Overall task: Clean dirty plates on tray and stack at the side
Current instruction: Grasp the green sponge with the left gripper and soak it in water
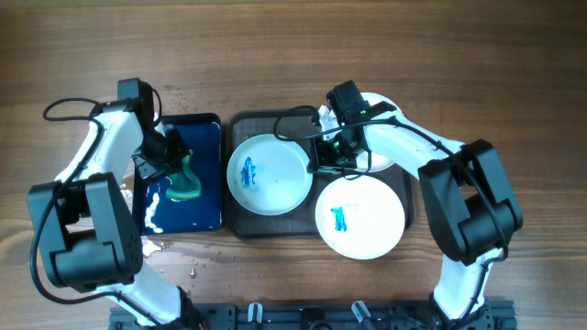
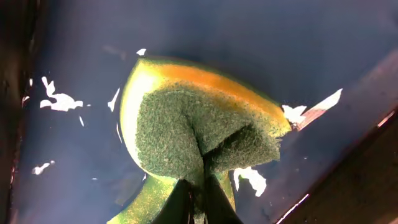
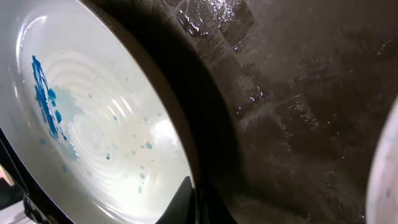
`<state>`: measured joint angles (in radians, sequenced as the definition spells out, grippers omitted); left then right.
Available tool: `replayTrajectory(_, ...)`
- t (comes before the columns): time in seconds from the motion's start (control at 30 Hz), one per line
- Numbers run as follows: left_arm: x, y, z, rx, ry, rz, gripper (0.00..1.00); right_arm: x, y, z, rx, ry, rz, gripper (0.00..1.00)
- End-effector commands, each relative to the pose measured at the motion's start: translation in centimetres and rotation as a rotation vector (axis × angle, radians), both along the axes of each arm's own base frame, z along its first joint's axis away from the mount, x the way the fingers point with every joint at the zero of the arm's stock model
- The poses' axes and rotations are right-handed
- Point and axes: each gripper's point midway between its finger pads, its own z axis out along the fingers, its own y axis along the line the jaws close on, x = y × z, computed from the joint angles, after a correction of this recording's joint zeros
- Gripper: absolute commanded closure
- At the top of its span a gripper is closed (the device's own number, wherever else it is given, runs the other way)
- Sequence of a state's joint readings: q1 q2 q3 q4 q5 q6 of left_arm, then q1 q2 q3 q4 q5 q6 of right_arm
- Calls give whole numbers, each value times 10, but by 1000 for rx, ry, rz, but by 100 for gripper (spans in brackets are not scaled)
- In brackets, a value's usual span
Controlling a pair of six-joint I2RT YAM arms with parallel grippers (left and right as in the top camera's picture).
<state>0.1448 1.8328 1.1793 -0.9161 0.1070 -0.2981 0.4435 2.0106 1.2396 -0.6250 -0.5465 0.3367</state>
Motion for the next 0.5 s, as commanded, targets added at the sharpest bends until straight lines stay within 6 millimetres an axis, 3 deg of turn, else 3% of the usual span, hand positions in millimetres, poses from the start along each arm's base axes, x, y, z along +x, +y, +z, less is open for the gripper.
replayTrajectory(0.0,10,-20,2,-105,-27,-13,96,-3,2,-4,3,26,1,96)
replayTrajectory(0.07,9,-23,7,-117,-34,-6,96,-4,1,-4,1,29,2,96)
replayTrajectory(0.17,10,-21,32,-98,-91,14,96,-5,1,-4,-2,34,2,96)
replayTrajectory(0.33,4,-6,98,83,-261,6,96,-5,1,-4,-2,34,2,96)
replayTrajectory(0.4,-1,-12,117,173,-308,-40,96,-5,1,-4,-2,35,2,96)
replayTrajectory(0.47,-5,-28,116,176,-296,-97,91,-6,0,-4,-5,41,1,96)
